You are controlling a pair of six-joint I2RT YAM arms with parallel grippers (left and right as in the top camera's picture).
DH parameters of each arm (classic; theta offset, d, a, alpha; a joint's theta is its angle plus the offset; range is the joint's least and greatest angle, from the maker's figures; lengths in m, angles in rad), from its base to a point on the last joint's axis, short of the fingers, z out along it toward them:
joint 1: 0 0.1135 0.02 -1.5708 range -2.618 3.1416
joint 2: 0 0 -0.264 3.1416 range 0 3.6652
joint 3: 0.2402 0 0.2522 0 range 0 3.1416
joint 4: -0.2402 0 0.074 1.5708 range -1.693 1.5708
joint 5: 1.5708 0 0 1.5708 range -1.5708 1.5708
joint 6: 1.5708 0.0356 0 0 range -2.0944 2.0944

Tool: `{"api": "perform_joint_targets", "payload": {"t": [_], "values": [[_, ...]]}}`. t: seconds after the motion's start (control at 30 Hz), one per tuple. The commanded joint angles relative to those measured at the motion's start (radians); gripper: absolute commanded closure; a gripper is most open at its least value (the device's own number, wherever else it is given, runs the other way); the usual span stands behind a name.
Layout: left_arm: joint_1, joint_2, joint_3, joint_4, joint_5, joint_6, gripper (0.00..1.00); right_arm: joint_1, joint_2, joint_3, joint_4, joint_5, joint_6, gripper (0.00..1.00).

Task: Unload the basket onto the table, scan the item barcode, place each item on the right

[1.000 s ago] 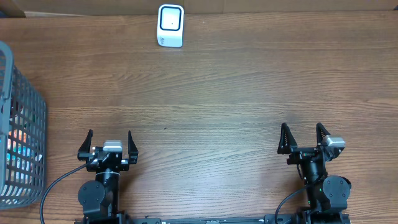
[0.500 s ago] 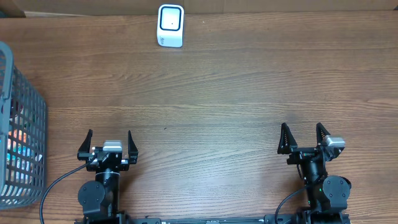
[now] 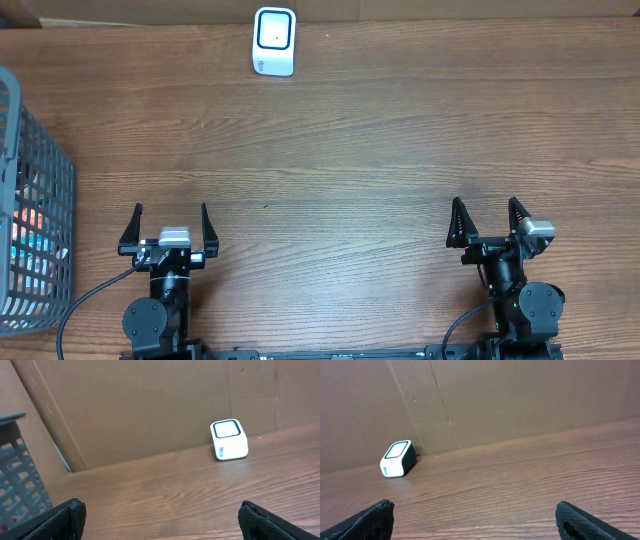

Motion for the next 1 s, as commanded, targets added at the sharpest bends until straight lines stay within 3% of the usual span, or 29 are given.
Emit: {"api": "perform_joint_targets", "payload": {"t": [0.0,0.27,0.5,0.77,0.87,0.97], "values": [[-0.007,-0.005,0.054,-0.013,0.040,-0.071,0.00,-0.003,-0.009,-0.011,0.006,-0.002,0.000,0.00],[-0.007,0.190,0.328,-0.175,0.068,-0.071,0.00,-0.003,-0.009,-0.011,0.006,-0.002,0.000,0.00],[-0.007,0.568,0.726,-0.417,0.080,-0.108,0.00,-0.003,-0.009,-0.011,0.006,-0.002,0.000,0.00],[-0.007,1.043,1.349,-0.922,0.270,-0.108,0.00,-0.003,-0.009,-0.011,0.006,-0.002,0.000,0.00],[-0.007,1.168,1.496,-1.027,0.343,-0.108,0.00,-0.003,-0.009,-0.011,0.006,-0.002,0.000,0.00],[-0.007,1.251,1.535,-1.029,0.393,-0.138,0.00,-0.003,-0.009,-0.011,0.006,-0.002,0.000,0.00]]}}
